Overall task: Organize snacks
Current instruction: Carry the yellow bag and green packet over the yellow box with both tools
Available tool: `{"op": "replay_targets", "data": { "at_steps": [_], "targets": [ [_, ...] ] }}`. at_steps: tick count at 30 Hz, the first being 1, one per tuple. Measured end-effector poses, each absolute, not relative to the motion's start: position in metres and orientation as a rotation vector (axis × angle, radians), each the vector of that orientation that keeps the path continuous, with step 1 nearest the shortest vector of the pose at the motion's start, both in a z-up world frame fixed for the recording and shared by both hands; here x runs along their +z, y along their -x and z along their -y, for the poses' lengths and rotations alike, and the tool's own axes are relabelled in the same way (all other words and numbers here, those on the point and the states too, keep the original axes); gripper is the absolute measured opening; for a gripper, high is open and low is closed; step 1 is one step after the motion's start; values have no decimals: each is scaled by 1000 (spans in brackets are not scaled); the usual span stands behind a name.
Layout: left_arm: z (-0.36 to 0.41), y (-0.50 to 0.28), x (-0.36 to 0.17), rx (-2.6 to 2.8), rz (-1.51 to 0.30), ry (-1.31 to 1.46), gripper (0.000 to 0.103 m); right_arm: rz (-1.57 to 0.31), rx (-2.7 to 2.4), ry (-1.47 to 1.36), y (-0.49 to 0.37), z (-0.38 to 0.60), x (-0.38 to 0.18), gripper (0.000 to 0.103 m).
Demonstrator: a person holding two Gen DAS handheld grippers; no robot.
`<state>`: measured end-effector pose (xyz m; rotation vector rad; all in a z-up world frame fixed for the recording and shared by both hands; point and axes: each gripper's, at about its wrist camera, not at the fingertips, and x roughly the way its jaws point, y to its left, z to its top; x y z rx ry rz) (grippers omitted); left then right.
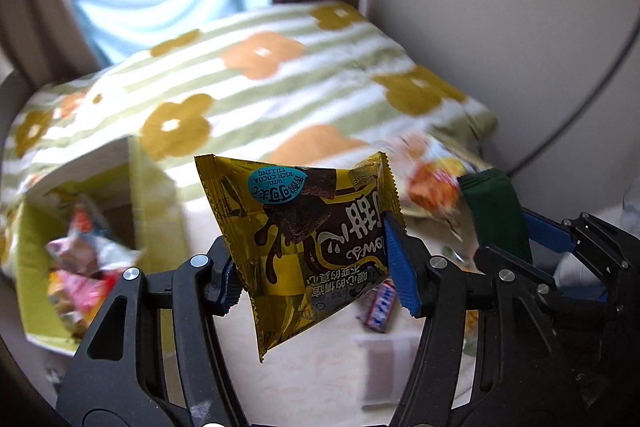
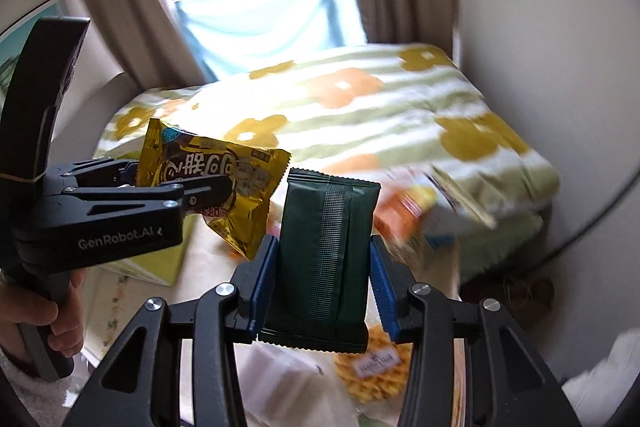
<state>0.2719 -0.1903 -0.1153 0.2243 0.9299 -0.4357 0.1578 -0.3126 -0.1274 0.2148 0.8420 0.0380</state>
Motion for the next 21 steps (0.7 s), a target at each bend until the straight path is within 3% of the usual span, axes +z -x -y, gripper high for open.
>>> {"op": "replay_targets", "data": {
  "at_steps": [9,21],
  "targets": [
    [68,-296,-65,-258,-826,-91,57,-768,221,-125,-204,239,-81,41],
    [-113,-339,-64,-99,-840,9,57,-776,384,-82,-271,92,-77,41]
  ]
}}
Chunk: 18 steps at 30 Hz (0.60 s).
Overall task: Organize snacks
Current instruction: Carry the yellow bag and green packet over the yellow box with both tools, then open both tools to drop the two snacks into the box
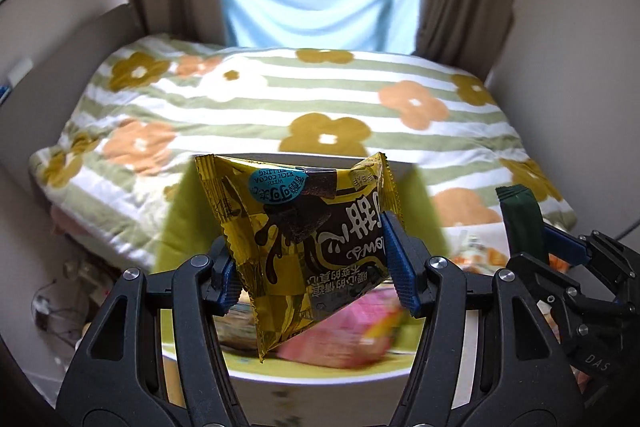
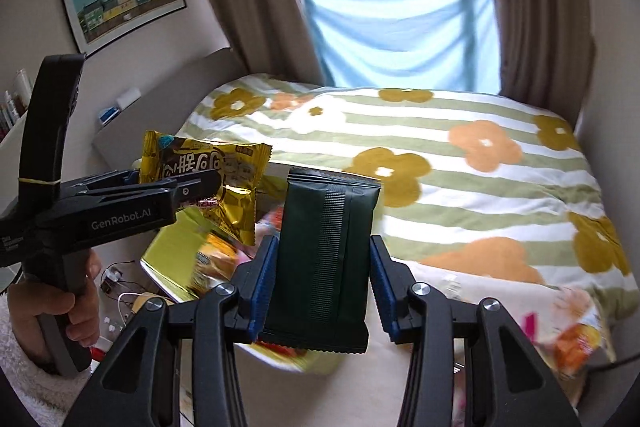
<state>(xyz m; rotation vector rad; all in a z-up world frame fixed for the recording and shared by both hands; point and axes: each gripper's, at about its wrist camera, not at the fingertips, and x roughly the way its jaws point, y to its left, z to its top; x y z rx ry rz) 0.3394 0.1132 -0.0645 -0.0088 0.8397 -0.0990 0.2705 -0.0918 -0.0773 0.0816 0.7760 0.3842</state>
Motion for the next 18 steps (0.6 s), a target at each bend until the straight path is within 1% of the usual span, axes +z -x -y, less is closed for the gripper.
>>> {"op": "replay_targets", "data": {
  "at_steps": [6,10,11,13,14,16,18],
  "targets": [
    [-168,-368,-96,-83,-896,24,57,-817,386,-124,-301,43,-98,41],
    [-180,-391,-125,-113,-941,30,58,-860,358,-134,-315,24,-115,41],
    [-181,-394,-129,-129,-948,33,61,-869,352,-133,-317,21,-117,41],
    [-180,-397,-133,-163,-950,35,84,-893,335,-126,-321,20,-122,41],
    [-179,-398,-134,-165,-943,28,103,-902,327,-125,-322,20,-123,41],
    [-180,-393,-133,-141,-912,-7,103,-914,313,-125,-324,19,-124,41],
    [-180,-388,-140,-144,-934,-24,103,-921,305,-117,-326,18,-124,41]
  ]
}}
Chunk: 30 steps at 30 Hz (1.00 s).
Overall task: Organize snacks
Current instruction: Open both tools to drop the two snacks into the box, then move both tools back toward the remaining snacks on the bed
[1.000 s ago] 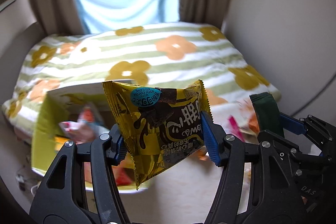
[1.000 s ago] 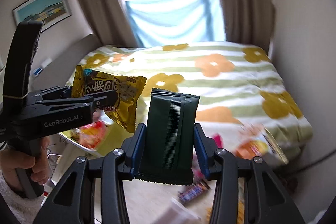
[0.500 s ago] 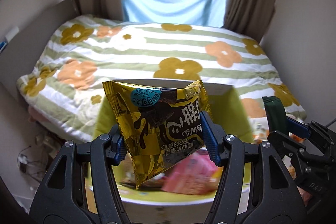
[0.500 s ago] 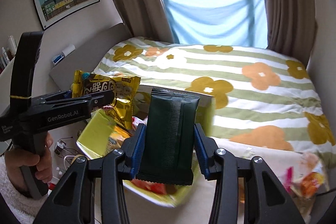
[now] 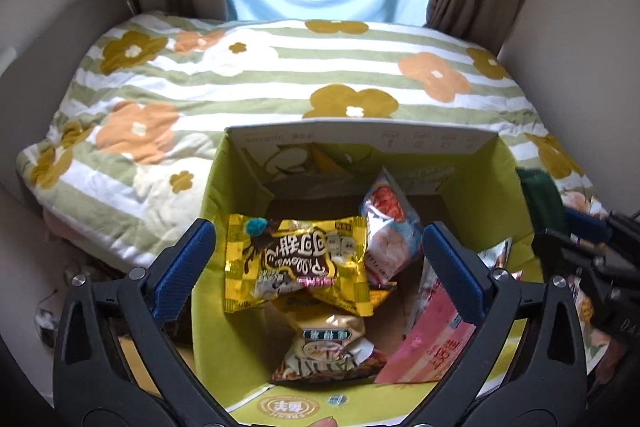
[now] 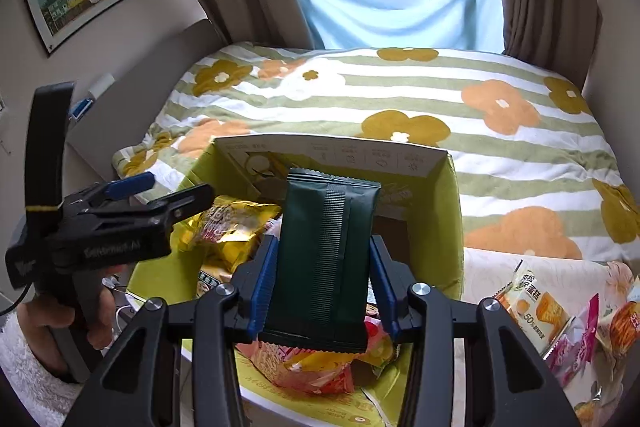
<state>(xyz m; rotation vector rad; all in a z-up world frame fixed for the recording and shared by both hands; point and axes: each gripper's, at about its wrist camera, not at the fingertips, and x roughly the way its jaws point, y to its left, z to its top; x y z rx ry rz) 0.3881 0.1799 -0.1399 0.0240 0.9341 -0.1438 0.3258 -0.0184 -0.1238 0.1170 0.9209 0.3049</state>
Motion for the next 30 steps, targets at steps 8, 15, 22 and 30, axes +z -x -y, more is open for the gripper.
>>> {"op": "replay_targets", "data": {
  "at_steps": [8,15,22,30],
  "targets": [
    [-194,-371,-155,-145,-996,45,103,-949,300,-116,-329,20,-131,41],
    [-192,-368,-151,-152,-999,54,103,-983,296,-112,-348,19,-137,41],
    [-188,-361,-150,-151,-1009,44,103,-971,244,-71,-344,20,-140,103],
    [-188,-349,-141,-137,-990,44,103,-951,242,-36,-326,19,-132,103]
  ]
}}
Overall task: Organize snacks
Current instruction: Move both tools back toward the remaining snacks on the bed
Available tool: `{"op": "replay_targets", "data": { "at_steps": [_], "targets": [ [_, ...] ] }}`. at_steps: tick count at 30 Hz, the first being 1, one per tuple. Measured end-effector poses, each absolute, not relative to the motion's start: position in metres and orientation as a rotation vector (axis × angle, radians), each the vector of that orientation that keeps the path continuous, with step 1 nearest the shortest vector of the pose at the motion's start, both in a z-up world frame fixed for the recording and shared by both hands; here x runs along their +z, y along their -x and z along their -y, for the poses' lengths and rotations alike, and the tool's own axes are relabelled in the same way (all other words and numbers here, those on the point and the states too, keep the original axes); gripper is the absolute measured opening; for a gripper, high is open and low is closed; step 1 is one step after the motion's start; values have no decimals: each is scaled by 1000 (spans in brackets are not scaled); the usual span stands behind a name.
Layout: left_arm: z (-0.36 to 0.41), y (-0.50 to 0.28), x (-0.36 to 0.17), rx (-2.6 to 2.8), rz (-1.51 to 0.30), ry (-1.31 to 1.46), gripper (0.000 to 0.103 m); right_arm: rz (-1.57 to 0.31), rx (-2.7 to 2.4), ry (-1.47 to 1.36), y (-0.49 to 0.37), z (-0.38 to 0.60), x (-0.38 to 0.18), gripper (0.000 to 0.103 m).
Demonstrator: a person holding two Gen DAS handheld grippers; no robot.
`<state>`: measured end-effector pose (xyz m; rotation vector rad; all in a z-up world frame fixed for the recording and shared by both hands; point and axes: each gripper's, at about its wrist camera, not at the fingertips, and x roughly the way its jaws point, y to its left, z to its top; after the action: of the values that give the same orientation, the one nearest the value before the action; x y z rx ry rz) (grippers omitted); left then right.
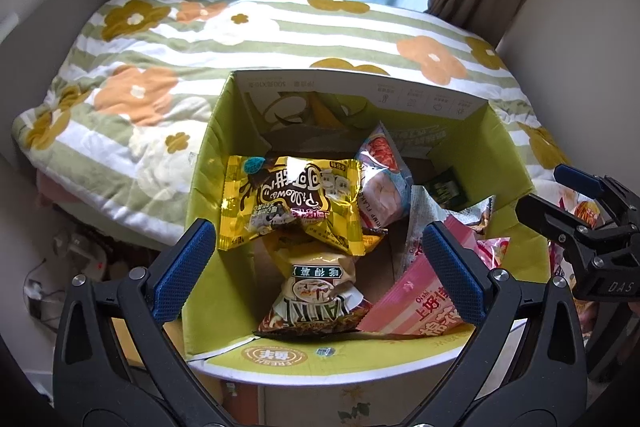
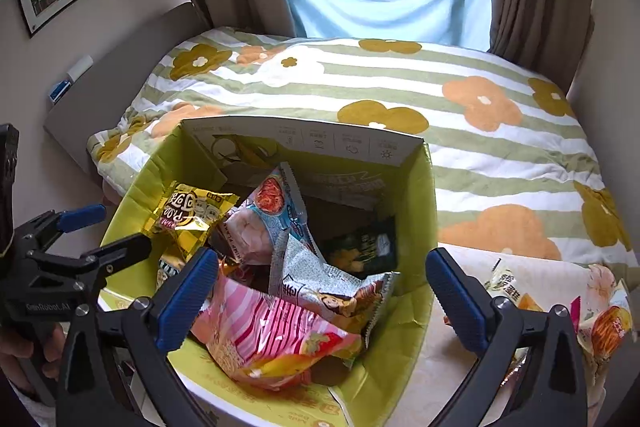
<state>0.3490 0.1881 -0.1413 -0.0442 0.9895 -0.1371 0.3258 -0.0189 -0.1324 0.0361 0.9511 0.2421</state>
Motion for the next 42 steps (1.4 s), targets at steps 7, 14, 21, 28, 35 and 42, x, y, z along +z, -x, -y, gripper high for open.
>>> {"op": "replay_targets", "data": {
  "at_steps": [7,14,21,28,35,42],
  "targets": [
    [-181,-339,-128,-150,-965,34,103,-946,246,-66,-313,21,-119,103],
    [-157,-329,-115,-211,-943,13,103,-934,184,-67,-293,38,-103,103],
    [-110,-306,-93,-264,-910,-13,103,-893,109,-112,-260,87,-82,103],
    [-33,-264,-94,-300,-918,-16,103,-857,38,-126,-218,160,-71,103],
    [60,-222,-118,-342,-971,-3,103,-914,27,-96,-178,234,-88,103],
    [137,-177,-149,-333,-1018,33,103,-951,46,-62,-137,298,-117,103]
  ]
}}
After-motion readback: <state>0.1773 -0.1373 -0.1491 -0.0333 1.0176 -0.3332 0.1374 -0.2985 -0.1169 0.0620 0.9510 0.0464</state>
